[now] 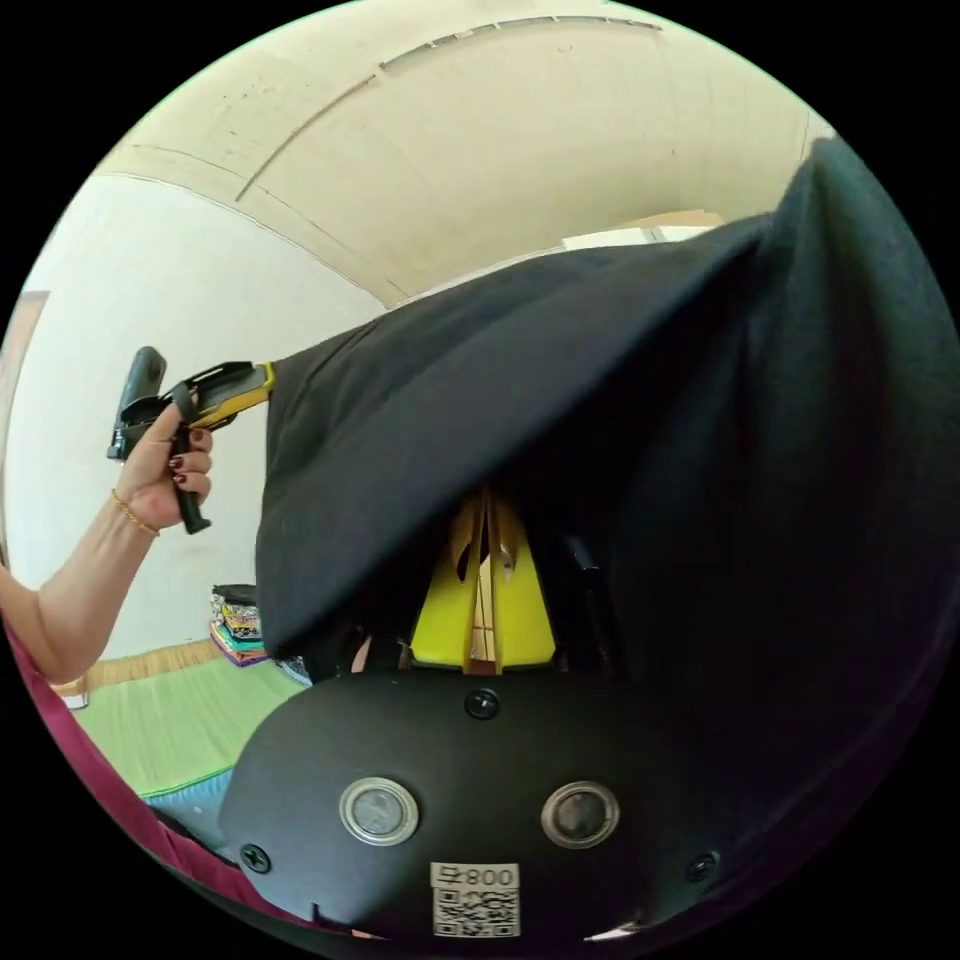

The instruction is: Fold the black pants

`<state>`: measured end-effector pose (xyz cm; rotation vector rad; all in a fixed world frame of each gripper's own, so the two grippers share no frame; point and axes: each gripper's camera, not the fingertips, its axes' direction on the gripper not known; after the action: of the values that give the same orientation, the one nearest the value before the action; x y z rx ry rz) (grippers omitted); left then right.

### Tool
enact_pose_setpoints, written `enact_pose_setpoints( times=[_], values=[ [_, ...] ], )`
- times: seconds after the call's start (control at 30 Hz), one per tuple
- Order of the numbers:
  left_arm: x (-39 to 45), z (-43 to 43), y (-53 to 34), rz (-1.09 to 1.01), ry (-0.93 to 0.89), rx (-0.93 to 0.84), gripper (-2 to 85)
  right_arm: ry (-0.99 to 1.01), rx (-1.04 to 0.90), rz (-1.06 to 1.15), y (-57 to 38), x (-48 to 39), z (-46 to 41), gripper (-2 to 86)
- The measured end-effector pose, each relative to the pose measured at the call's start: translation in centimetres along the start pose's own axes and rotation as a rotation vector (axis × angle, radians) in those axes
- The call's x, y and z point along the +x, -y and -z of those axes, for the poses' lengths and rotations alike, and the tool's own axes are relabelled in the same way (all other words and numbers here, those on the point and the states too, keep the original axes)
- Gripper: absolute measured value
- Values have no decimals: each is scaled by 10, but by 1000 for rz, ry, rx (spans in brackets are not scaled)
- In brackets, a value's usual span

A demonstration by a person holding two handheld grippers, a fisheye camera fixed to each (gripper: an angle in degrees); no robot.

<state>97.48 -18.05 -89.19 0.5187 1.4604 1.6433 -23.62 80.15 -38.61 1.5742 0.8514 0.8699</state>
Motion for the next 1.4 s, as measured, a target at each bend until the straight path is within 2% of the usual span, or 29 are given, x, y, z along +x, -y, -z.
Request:
enact_pose_setpoints(
  times=[0.2,0.47,0.67,0.93,1.4],
  values=[
    [-30,81,-62,90,82,43,2,187,50,-68,-35,12,11,0],
    [-47,179,-160,204,184,80,2,504,-55,-176,-117,18,-6,5],
    [-40,228,-232,239,203,82,2,547,-57,-231,-185,7,-30,46],
    [-40,272,-297,305,270,78,3,639,-75,-179,-208,-24,-74,86],
    [4,296,-410,385,289,15,4,724,-142,-210,-276,-53,-157,121]
  ],
)
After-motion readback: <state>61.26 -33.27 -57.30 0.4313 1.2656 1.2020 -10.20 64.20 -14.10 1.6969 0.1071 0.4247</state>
